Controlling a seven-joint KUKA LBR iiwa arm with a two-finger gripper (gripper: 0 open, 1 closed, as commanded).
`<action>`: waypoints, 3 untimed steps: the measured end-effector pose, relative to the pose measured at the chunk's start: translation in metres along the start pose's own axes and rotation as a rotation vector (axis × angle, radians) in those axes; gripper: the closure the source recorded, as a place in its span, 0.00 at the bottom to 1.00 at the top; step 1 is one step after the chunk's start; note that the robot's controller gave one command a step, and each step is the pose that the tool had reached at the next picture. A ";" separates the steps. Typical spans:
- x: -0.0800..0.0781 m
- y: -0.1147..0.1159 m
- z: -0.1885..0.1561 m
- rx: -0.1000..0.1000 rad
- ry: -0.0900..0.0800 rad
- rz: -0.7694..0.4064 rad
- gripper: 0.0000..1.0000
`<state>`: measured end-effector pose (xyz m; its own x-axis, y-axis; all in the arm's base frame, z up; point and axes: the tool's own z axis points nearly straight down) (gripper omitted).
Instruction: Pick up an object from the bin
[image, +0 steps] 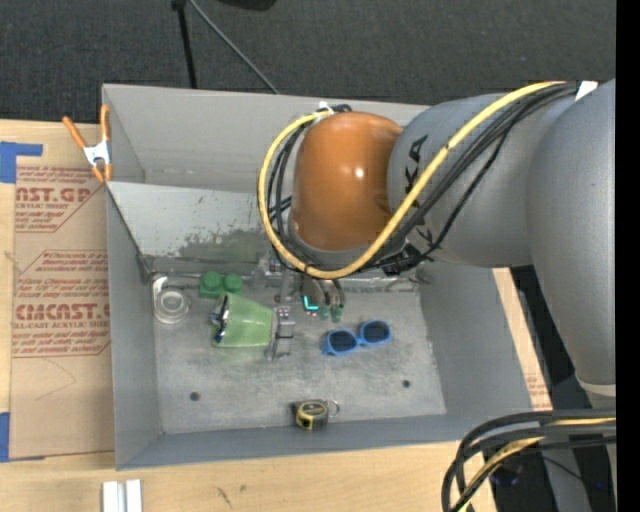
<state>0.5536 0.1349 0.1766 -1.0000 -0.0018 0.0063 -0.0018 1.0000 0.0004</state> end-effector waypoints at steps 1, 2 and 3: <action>-0.026 -0.010 0.111 0.000 -0.003 0.054 0.00; -0.027 -0.010 0.107 -0.001 -0.007 0.054 1.00; -0.021 -0.018 -0.005 -0.003 -0.015 0.148 1.00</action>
Offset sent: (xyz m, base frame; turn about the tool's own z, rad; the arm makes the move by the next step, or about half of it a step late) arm 0.0260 -0.0104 -0.1066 0.0544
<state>0.5751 0.1166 0.1811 -0.9892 0.1461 -0.0087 0.1460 0.9893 0.0033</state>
